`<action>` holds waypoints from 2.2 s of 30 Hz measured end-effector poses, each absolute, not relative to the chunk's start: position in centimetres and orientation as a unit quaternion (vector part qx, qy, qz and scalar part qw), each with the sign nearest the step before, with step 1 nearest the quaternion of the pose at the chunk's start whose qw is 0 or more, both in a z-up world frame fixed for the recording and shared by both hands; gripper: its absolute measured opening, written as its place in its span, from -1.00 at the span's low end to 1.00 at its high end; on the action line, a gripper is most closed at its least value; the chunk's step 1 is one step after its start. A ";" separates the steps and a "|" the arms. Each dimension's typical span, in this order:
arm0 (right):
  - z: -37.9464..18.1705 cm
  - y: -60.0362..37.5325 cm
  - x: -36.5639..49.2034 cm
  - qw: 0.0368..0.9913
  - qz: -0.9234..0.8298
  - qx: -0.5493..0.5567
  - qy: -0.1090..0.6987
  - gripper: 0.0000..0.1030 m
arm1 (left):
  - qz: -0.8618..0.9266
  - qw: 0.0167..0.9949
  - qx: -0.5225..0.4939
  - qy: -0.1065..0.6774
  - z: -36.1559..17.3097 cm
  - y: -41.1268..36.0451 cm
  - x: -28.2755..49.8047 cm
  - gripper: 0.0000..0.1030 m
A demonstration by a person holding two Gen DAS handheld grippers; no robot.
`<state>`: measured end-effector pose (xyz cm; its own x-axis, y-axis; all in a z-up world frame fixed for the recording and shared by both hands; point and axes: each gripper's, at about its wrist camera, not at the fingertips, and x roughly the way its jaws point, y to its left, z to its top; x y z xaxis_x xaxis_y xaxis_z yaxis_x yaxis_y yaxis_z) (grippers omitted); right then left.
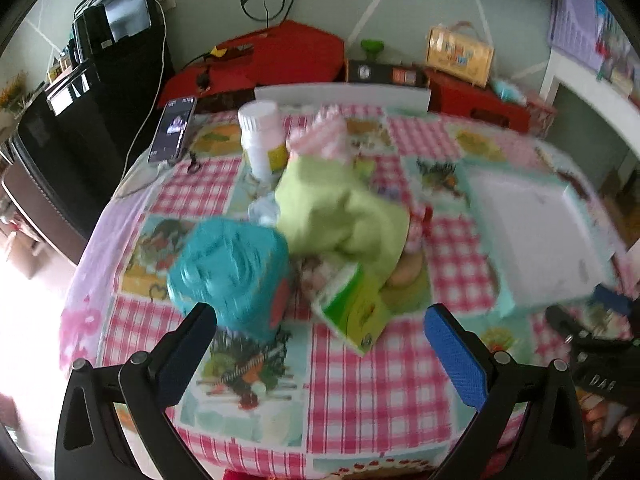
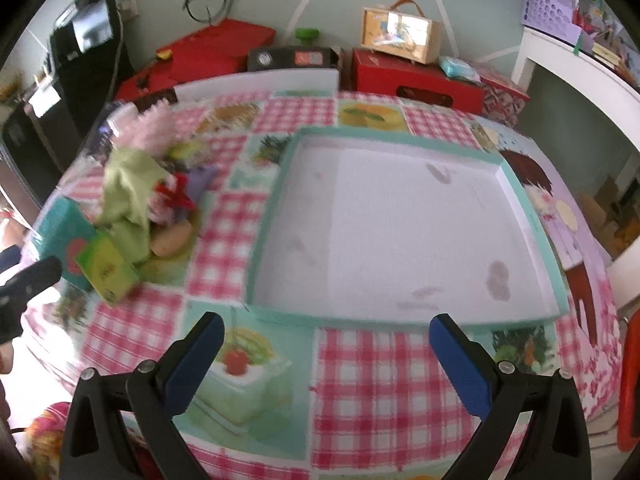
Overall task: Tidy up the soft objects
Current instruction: 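Move left tool to the light-green cloth while right tool reaches the red plush toy, then close left tool on the green cloth while right tool closes on the red plush toy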
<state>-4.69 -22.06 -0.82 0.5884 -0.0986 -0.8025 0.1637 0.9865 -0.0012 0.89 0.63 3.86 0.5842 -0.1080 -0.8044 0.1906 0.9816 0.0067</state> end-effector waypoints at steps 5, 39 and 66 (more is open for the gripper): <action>1.9 -20.8 -2.9 0.904 -0.040 0.045 0.422 1.00 | -0.110 0.901 0.016 0.420 6.6 1.7 3.1 1.00; -3.6 -12.9 9.6 0.870 0.112 0.001 0.480 0.45 | -0.095 0.826 0.007 0.555 0.6 1.1 15.5 0.43; -4.1 -14.2 9.4 0.862 0.154 0.068 0.479 -0.34 | -0.097 0.836 -0.056 0.537 -0.3 2.3 14.4 -0.85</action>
<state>9.38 -14.18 -4.10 0.4943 0.3308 -0.8039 -0.2012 0.9432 0.2644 14.44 2.32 -0.25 0.4052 -0.2223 -0.8868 0.1013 0.9749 -0.1982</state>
